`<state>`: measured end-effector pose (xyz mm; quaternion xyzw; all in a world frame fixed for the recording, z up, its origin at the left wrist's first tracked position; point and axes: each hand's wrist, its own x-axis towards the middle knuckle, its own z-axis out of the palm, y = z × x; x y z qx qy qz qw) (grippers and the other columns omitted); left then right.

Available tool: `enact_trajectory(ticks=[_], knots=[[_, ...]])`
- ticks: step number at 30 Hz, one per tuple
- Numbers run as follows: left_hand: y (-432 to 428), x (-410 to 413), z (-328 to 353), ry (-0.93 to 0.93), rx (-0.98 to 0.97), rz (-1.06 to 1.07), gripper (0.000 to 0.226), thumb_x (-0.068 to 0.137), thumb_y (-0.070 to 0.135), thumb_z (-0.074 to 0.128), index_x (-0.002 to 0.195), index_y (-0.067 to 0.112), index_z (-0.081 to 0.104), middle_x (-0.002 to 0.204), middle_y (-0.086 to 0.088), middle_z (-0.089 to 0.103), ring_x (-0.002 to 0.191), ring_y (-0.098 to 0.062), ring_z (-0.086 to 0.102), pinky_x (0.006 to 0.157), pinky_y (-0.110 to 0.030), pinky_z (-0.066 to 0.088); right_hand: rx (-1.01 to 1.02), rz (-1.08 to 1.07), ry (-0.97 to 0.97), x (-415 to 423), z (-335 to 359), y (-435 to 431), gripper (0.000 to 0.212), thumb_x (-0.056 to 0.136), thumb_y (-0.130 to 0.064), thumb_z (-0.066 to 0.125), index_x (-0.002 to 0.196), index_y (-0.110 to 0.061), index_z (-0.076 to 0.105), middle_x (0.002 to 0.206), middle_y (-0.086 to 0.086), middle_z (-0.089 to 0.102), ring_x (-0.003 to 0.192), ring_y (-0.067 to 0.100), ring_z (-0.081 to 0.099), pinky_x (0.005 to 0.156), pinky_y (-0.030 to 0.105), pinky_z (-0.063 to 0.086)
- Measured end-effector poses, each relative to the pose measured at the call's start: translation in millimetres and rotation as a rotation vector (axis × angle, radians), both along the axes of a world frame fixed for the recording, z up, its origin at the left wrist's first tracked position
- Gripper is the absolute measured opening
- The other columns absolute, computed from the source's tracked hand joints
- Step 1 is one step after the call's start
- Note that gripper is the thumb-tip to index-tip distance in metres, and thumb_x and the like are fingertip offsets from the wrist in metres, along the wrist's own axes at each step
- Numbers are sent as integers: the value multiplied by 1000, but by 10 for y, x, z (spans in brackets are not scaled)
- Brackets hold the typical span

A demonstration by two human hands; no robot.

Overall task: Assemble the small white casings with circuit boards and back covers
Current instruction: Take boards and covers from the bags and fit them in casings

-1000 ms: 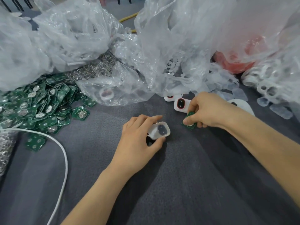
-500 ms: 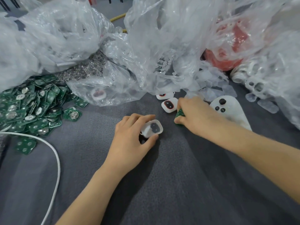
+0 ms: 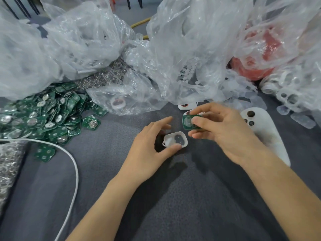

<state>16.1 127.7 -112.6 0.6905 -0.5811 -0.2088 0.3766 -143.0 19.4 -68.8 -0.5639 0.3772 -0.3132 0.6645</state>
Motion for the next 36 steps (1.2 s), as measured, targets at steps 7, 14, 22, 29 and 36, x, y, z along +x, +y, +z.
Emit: enact_trajectory(ticks=[7, 14, 22, 29, 36], knots=[[-6, 64, 42, 22, 11, -51, 68, 75, 39, 77, 131, 48, 39, 116, 23, 58, 112, 3, 53, 96, -15, 39, -200, -70, 63, 58, -199, 117, 27, 85, 0, 64, 87, -26, 73, 80, -2, 73, 53, 10, 62, 51, 18, 50], [-5, 17, 40, 140, -127, 27, 50, 75, 34, 75, 116, 51, 52, 110, 14, 65, 105, -4, 62, 93, -36, 51, -140, 94, -18, 89, -209, 215, 23, 86, 4, 61, 93, -15, 73, 80, 8, 73, 54, 15, 63, 53, 22, 52], [-23, 9, 44, 206, -110, 75, 37, 72, 38, 73, 104, 51, 60, 105, 8, 67, 101, -7, 64, 91, -42, 51, -218, 211, 43, 12, -204, 154, 30, 81, 1, 69, 103, -18, 71, 83, 9, 73, 67, 15, 69, 68, 21, 54], [8, 108, 94, 87, 34, -21, 62, 64, 62, 69, 121, 52, 48, 112, 40, 52, 120, 5, 43, 102, -14, 33, -475, 150, 230, -80, -196, 20, 29, 71, -17, 80, 90, -38, 71, 93, -13, 71, 77, 7, 66, 76, 18, 53], [8, 172, 42, -225, 116, -35, 48, 65, 54, 75, 105, 33, 58, 130, 21, 42, 140, -7, 20, 111, -28, 15, -552, 151, 337, -191, -197, -92, 22, 69, -26, 80, 87, -36, 73, 93, -13, 70, 73, 11, 63, 75, 20, 51]])
